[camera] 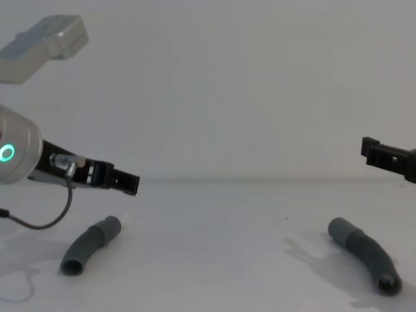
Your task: Use both hands to pick up one end of the pipe from the table, align the ends, and insert them.
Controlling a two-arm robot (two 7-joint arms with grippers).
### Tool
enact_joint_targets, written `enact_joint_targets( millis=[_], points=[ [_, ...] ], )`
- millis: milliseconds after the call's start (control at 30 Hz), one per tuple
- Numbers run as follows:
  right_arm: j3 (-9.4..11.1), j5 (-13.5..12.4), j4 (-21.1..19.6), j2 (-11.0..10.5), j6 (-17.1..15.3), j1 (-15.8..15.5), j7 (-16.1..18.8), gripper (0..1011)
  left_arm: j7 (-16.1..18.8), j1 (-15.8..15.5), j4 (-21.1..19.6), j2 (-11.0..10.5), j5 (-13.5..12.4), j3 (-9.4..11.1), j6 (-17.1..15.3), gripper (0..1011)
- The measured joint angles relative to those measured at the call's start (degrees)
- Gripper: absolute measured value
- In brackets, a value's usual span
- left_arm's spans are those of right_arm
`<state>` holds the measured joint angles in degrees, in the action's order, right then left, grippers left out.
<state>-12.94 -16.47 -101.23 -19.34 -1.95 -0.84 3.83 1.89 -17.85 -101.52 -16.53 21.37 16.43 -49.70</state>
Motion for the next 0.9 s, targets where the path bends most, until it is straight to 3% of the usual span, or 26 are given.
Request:
enact_joint_targets(
  millis=[433, 900],
  points=[
    [0.00, 0.00, 0.00, 0.00, 0.00, 0.00, 0.00, 1003, -1.23, 0.65, 2.72, -0.05, -0.04, -0.19, 0.15, 1001],
    [0.00, 0.00, 0.00, 0.00, 0.01, 0.00, 0.00, 1003, -1.58, 0.40, 6.59, 0.78, -1.23, -0.06, 2.90, 1001]
  ],
)
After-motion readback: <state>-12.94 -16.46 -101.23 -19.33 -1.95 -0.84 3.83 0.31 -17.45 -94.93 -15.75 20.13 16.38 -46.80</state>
